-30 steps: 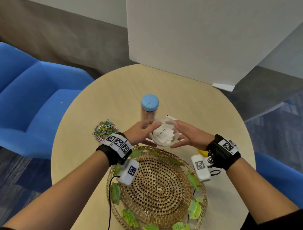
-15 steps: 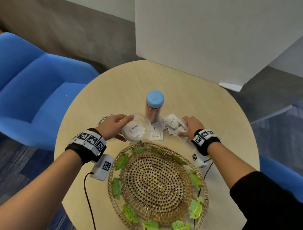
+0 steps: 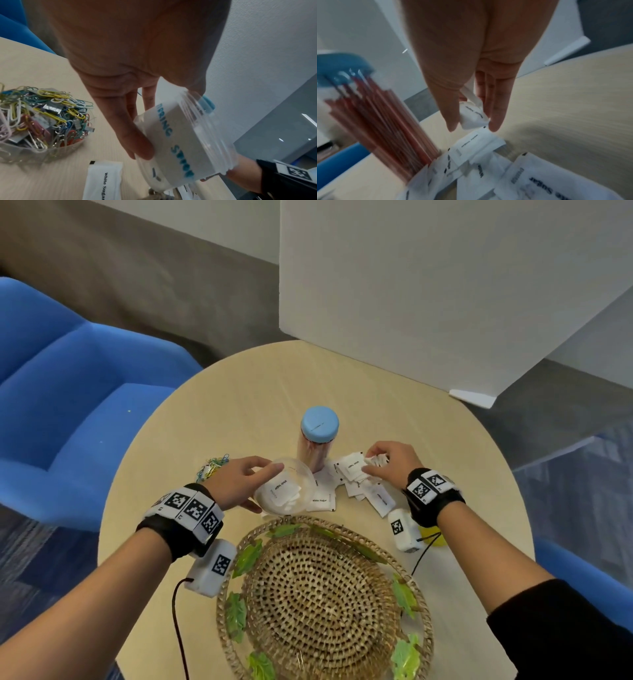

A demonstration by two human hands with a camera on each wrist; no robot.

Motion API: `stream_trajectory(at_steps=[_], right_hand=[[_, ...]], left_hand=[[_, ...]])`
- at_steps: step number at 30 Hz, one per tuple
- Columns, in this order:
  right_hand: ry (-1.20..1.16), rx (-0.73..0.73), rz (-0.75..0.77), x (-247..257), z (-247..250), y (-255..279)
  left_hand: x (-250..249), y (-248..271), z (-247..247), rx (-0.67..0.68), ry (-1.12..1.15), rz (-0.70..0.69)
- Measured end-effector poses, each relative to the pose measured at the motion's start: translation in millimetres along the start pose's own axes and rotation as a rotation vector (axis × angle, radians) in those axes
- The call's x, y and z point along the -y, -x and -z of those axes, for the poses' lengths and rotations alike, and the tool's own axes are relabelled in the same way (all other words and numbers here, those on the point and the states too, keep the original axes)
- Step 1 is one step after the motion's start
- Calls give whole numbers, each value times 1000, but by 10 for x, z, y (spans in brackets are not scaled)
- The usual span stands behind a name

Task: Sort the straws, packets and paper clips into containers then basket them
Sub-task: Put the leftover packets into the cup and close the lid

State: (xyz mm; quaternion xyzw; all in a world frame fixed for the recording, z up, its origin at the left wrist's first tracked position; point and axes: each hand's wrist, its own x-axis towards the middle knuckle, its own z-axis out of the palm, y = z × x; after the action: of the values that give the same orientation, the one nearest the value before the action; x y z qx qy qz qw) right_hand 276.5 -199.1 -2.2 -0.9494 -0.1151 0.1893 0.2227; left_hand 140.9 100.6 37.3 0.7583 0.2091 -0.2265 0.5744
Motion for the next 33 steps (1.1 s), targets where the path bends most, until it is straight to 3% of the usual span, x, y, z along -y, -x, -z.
stream_trajectory(at_steps=[2,6,16,23,27,30,33], right_hand=[[128,79,48,136,-75,-74],[324,286,0,195,-256,-114],[284,185,76,80,-404,-268],[353,301,14,92,-373,-306],[241,250,48,65,-344,-164],[99,210,-48,-55,-191,-39],[-200,89,-139,-248,81,157]], left_hand=[[15,4,13,11,-12,6],[42,24,59,34,-12,9],[125,17,57,12,-9,22],[95,-41,-10,24,33,3],[78,-79,-125,57,-29,-29],[-9,-149,-305,109,-94,-75],[-185,-180,-615,189,-164,-139]])
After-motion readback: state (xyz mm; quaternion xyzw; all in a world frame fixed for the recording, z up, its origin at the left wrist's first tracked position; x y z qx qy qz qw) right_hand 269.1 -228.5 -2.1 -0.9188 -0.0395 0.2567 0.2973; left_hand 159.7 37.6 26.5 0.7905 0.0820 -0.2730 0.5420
